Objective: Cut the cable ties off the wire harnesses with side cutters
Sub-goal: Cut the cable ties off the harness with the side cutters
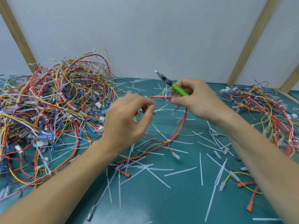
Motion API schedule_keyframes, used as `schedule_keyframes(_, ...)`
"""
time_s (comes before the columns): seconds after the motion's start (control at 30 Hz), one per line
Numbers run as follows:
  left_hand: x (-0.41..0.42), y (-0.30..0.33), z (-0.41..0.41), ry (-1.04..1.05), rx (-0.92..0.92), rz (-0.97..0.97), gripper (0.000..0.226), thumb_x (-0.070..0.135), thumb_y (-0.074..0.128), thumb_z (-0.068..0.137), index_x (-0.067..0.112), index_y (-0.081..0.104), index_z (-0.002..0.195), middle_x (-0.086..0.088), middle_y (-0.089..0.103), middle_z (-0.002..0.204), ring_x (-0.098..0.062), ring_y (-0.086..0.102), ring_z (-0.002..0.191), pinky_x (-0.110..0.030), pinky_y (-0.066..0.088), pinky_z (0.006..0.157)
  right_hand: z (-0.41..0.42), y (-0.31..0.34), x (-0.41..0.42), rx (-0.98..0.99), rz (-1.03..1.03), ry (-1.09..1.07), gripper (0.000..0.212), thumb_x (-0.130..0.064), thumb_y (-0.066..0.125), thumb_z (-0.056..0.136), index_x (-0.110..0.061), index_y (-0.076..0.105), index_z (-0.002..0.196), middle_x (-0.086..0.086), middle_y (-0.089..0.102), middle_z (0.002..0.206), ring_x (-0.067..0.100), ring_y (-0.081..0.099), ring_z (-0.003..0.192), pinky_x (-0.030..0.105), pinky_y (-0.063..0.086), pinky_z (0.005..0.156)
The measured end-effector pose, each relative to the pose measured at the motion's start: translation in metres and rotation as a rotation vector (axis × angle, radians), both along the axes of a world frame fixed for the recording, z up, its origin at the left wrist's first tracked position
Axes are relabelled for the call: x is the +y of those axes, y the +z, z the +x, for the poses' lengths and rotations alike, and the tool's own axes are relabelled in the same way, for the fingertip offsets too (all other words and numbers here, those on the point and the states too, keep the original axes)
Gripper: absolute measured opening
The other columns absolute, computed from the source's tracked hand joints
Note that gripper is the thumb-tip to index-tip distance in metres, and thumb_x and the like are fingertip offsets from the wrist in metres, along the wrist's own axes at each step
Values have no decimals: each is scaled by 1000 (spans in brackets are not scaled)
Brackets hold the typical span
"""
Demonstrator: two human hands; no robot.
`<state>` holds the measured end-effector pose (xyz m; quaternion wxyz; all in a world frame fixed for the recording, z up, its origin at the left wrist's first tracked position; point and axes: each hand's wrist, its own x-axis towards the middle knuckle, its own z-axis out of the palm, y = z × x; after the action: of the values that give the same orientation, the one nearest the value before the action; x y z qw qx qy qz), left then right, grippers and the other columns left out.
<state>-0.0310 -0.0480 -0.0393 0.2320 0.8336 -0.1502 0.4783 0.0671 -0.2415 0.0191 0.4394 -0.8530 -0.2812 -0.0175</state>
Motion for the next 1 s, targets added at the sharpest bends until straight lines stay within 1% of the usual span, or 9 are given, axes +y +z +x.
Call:
schedule_keyframes(0.1, -10, -3, -1, -193, 321, -361, 19, 22, 64, 99, 10, 76, 91, 3, 72, 70, -4, 52, 50, -12, 38, 54, -13, -8, 15, -158, 119, -99, 14, -12, 74, 84, -21, 63, 82, -2, 66, 73, 22, 63, 68, 40, 53, 70)
schedule_keyframes(0.2, -7, 2, 5, -300, 537, -792, 21, 27, 60, 100, 14, 76, 94, -3, 77, 80, -10, 55, 46, -18, 40, 42, -33, -20, 28, -376, 122, -97, 21, -16, 72, 82, -27, 54, 82, -19, 57, 67, 4, 54, 63, 32, 44, 63)
schedule_keyframes(0.33, 0, 5, 8, -371, 588, -1051, 32, 16, 57, 101, 14, 73, 74, -7, 76, 77, -13, 58, 45, -20, 40, 39, -50, -36, 37, -531, 47, -68, 32, -12, 74, 77, -33, 53, 88, -19, 58, 72, -3, 48, 63, 31, 42, 60)
schedule_keyframes(0.4, 0, 3, 8, -371, 608, -1094, 35, 10, 57, 99, 14, 73, 68, -6, 76, 75, -14, 66, 52, -21, 45, 41, -49, -39, 37, -560, 18, -63, 27, -15, 73, 76, -31, 56, 90, -17, 60, 74, -2, 47, 64, 34, 47, 61)
schedule_keyframes(0.5, 1, 2, 9, -410, 628, -1105, 25, 15, 58, 101, 11, 71, 79, -8, 77, 80, -18, 76, 72, -22, 56, 53, -44, -35, 35, -496, -14, -53, 21, -22, 75, 80, -29, 59, 90, -21, 55, 68, -4, 48, 61, 36, 49, 64)
schedule_keyframes(0.6, 4, 0, 10, -406, 601, -1105, 23, 20, 59, 100, 6, 72, 86, -10, 78, 86, -22, 77, 82, -24, 59, 60, -35, -22, 30, -373, -6, -34, 20, -43, 80, 82, -29, 67, 88, -17, 64, 74, 6, 56, 65, 33, 49, 69)
schedule_keyframes(0.73, 7, -3, 10, -379, 566, -1089, 24, 19, 58, 101, 0, 70, 92, -8, 78, 83, -23, 77, 81, -27, 61, 64, -15, 8, 5, -221, -179, -6, 31, -63, 79, 75, -34, 75, 85, -20, 69, 76, -6, 56, 65, 26, 40, 66)
schedule_keyframes(0.83, 6, -5, 11, -372, 547, -1059, 24, 19, 57, 101, 4, 70, 88, -7, 77, 81, -23, 77, 80, -27, 61, 65, -9, 24, -16, -173, -414, 28, 34, -69, 77, 69, -40, 75, 86, -34, 66, 76, -13, 57, 72, 26, 42, 66)
schedule_keyframes(1.0, 5, -7, 11, -369, 527, -1011, 25, 18, 56, 102, 3, 71, 87, -8, 77, 81, -25, 77, 79, -27, 61, 67, -12, 29, -18, -216, -506, 4, 32, -68, 77, 69, -44, 74, 90, -31, 65, 79, -6, 58, 79, 32, 49, 73)
